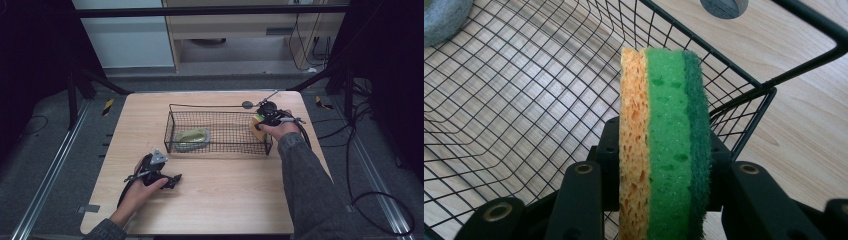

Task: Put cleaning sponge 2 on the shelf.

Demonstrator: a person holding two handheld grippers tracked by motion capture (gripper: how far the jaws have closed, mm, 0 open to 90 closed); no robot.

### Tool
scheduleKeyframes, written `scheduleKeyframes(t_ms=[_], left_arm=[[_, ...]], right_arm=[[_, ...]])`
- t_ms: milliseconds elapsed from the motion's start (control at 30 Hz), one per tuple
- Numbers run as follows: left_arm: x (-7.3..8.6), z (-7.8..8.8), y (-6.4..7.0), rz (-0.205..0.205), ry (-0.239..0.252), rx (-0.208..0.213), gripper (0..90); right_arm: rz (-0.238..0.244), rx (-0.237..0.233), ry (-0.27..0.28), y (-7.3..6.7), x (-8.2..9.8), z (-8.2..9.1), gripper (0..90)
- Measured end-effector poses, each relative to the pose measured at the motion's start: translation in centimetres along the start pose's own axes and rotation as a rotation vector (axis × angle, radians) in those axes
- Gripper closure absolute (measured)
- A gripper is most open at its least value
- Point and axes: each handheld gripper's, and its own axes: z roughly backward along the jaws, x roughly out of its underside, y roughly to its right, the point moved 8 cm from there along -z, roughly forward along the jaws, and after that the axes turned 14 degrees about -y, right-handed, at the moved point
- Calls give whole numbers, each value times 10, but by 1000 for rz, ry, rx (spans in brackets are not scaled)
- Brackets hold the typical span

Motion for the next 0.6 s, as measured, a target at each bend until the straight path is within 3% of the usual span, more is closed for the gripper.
scheduleKeyframes(t_ms=[600], left_arm=[[0,0,0,0,0,0,0]], right_arm=[[-4,2,-16,-2,1,-6,627]])
